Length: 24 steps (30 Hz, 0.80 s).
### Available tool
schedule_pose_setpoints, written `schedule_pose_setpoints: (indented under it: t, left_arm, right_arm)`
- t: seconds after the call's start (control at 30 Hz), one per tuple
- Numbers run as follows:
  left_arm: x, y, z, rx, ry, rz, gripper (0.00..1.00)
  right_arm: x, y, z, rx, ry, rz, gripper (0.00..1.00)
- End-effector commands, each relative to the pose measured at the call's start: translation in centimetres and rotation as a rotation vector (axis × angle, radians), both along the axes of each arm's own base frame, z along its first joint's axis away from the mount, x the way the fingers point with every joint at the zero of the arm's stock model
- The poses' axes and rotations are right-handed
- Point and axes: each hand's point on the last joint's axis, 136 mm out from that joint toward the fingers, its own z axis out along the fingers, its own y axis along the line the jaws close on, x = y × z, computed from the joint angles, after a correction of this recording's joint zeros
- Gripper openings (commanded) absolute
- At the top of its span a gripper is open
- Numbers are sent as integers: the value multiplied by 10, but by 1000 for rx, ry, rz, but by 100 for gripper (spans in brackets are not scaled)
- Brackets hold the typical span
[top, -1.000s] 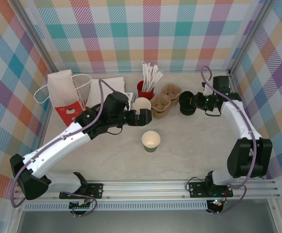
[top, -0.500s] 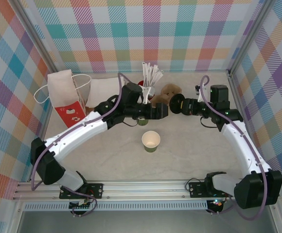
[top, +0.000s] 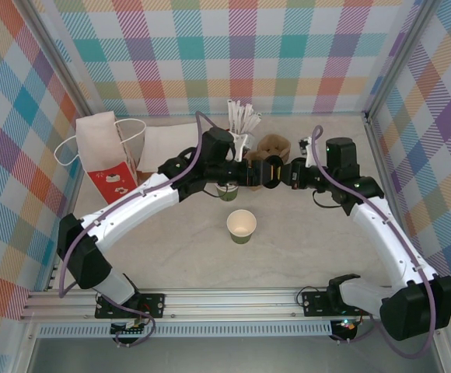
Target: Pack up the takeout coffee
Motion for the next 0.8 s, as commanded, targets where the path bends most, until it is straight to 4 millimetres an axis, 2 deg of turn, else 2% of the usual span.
schedule_pose_setpoints:
  t: [0.0, 0.2, 0.47, 0.77]
  left_arm:
    - [9, 2, 5, 7, -32, 9, 58]
    - [12, 3, -2, 38, -31, 15, 48]
    - [14, 17, -16, 155, -72, 60, 26]
    - [14, 39, -28, 359, -185, 111, 11]
  right_arm:
    - [-2, 10, 7, 15, -45, 54, 18]
    - [-1, 17, 4, 4, -30, 69, 18]
    - [1, 22, 3, -6, -14, 69, 20]
    - [0, 16, 10, -24, 30, 21, 32]
